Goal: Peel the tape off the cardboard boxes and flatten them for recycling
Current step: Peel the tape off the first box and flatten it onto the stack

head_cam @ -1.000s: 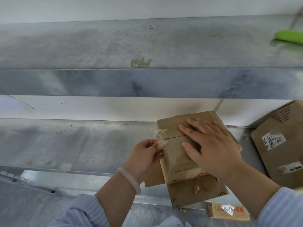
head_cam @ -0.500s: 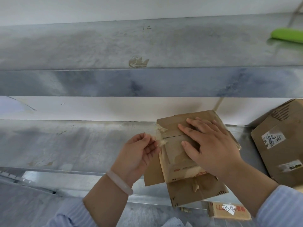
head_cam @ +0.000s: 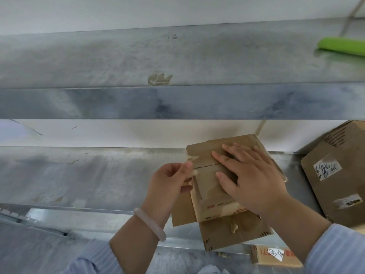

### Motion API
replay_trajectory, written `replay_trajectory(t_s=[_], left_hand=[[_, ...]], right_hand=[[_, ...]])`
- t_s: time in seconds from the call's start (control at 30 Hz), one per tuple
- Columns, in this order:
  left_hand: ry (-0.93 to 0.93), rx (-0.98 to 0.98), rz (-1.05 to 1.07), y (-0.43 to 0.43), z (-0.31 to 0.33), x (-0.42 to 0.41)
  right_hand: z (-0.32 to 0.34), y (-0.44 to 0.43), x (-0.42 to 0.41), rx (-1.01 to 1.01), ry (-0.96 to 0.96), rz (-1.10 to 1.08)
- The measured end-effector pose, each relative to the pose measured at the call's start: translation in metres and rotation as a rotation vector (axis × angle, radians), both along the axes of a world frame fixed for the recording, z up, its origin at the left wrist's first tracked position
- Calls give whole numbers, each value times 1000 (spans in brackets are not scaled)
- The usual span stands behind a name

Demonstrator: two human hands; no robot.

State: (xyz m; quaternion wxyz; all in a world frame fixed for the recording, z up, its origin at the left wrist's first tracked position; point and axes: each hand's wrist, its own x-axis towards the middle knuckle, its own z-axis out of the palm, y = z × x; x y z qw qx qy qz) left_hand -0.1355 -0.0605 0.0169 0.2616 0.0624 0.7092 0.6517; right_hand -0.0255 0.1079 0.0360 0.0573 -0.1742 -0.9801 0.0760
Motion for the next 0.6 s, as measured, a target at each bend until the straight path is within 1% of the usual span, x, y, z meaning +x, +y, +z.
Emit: replay_trajectory(t_s=[0.07,0.17,0.3,0.47,0.53,0.6], left_hand=[[127,-94,-26,1,1,-1],[274,-202,-10,3,5,-6],[394,-242,-14,6,9,-8],[318,-114,-54,16,16,-3],[306,-95,-51,16,17,-2],[338,-110,-44,16,18,-1]], right_hand=[[0,0,0,-3,-5,3],[0,0,0,-1,-12,0],[1,0,0,-20,-6,-1],[1,0,0,-20,-2,-18],[1,1,-1,-33,-4,-19],[2,1,-1,-41,-4,-19]])
